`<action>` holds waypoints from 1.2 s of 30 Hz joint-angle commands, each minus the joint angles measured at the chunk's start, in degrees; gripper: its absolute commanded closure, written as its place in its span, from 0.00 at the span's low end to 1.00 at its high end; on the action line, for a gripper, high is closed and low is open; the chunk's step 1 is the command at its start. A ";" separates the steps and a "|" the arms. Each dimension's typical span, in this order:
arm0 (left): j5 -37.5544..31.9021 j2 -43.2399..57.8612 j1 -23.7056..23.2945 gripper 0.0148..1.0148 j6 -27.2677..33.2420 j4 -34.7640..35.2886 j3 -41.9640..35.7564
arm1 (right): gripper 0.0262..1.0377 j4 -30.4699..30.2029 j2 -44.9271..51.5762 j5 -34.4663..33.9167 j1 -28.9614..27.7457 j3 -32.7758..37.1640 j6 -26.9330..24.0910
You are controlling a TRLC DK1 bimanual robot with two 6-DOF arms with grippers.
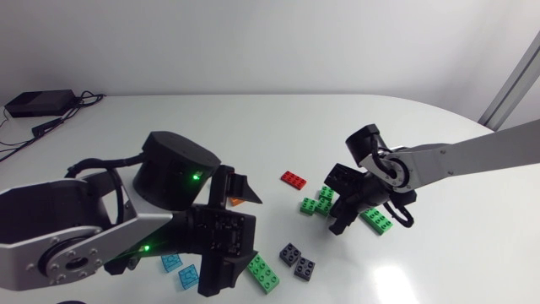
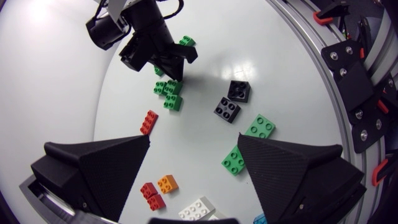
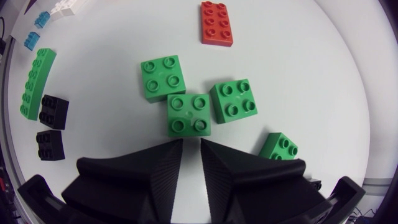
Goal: Separate the duplo bricks
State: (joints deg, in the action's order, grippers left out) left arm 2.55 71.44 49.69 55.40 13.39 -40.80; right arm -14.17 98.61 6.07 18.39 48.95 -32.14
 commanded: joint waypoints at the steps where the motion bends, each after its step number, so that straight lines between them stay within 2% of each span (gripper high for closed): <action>1: -0.35 -1.13 -0.39 0.03 -1.26 0.68 0.81 | 0.76 -0.15 -3.69 -0.79 -1.34 -1.75 0.50; 3: -0.35 -1.39 -0.39 0.03 -1.43 0.85 0.63 | 0.75 -1.03 -7.90 -0.79 -2.22 -3.33 0.32; 7: -0.26 -2.18 -0.30 0.03 -3.63 2.26 -0.69 | 0.51 -5.25 -17.40 -0.79 -3.45 -5.44 -0.12; 13: -0.44 -5.08 -0.47 0.03 -9.43 3.31 -1.66 | 0.42 -10.79 -29.09 -0.53 -6.44 -7.29 0.50; 18: -2.55 -9.04 -3.37 0.03 -15.05 3.93 -2.62 | 0.18 -13.51 -37.52 -0.53 -7.85 -8.87 2.43; 21: -5.18 -10.97 -4.96 0.03 -16.99 3.84 -2.45 | 0.10 -14.48 -41.13 -0.62 -9.43 -9.31 2.96; 25: -7.73 -14.40 -7.94 0.03 -20.15 3.75 -2.09 | 0.05 -16.59 -45.70 -0.62 -10.75 -8.87 4.28; 36: -18.63 -25.56 -13.22 0.03 -27.01 6.83 -0.86 | 0.04 -22.04 -53.08 -3.96 -13.21 -7.64 7.71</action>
State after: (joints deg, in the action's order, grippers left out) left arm -14.83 48.05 37.69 31.20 19.33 -41.93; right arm -34.83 46.22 2.94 5.87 41.45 -26.28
